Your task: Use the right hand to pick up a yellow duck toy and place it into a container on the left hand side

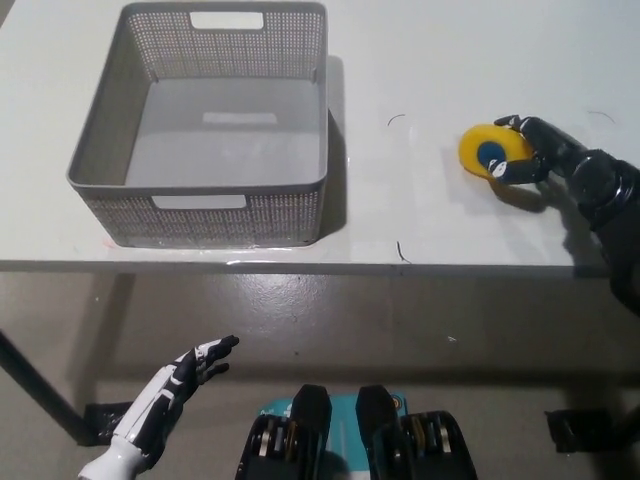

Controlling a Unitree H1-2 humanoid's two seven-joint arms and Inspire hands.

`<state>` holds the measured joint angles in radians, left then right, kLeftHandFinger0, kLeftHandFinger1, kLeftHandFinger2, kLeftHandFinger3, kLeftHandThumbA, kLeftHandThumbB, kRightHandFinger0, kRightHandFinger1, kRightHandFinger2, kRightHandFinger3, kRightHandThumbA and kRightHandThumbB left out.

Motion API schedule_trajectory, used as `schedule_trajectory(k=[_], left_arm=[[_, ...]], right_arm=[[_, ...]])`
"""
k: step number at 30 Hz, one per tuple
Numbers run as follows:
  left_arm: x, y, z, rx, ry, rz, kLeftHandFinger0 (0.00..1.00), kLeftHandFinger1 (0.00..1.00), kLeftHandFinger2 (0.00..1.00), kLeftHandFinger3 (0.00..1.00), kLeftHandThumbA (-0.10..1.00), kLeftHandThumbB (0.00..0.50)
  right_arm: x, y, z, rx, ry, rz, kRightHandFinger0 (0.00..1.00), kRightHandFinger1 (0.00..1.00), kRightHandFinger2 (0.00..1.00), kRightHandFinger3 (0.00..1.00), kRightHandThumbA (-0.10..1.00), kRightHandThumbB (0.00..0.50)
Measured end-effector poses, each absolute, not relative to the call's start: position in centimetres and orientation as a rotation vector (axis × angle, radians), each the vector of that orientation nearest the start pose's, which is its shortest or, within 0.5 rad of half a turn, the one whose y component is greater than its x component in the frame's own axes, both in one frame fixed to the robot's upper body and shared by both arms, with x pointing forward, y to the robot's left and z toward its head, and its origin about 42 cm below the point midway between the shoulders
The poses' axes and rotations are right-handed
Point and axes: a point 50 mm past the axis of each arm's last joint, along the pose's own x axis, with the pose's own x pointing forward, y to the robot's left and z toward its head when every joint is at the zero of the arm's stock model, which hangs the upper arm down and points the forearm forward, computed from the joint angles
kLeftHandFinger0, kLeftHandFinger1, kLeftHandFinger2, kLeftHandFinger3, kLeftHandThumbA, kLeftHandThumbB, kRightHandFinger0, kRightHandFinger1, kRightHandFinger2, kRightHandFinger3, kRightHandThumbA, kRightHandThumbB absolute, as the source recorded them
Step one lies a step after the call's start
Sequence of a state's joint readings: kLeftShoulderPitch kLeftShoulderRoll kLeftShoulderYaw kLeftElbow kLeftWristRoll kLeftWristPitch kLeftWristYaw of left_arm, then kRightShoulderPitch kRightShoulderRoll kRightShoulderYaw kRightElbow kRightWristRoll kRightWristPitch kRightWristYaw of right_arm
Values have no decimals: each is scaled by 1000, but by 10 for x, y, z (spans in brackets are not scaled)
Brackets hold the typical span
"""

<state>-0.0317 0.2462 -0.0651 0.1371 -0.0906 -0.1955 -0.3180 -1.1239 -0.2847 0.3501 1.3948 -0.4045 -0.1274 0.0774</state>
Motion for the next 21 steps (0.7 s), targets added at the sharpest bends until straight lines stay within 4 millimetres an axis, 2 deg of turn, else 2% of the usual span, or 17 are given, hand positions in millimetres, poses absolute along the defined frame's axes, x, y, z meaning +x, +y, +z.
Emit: schedule_trajectory(k=[3,6,9,12,15,17,19,21], left_arm=[[287,264,83,169,-52,-379,1000,1000,1000,1000,1000,253],[286,266,82,176,-48,-379,1000,1000,1000,1000,1000,255],[285,267,82,181,-46,-380,1000,1000,1000,1000,1000,238],[285,267,82,182,-46,-380,1000,1000,1000,1000,1000,219],[284,267,81,187,-43,-380,1000,1000,1000,1000,1000,210],[283,267,80,191,-40,-380,1000,1000,1000,1000,1000,217],[283,267,80,193,-39,-380,1000,1000,1000,1000,1000,212],[283,268,80,196,-39,-380,1000,1000,1000,1000,1000,197]], right_arm=[[563,-256,213,-970,149,190,85,613,996,983,-100,103],[559,-259,205,-956,118,151,125,662,1000,1000,-100,105],[557,-261,202,-942,97,122,72,632,970,1000,-100,106],[556,-262,201,-921,79,101,93,626,941,988,-100,106],[556,-264,202,-884,59,72,68,567,918,944,-100,120],[555,-265,202,-863,50,54,21,484,865,912,-100,135],[556,-267,204,-837,36,33,38,521,908,932,-100,122],[556,-268,207,-821,21,20,36,519,905,943,-100,115]])
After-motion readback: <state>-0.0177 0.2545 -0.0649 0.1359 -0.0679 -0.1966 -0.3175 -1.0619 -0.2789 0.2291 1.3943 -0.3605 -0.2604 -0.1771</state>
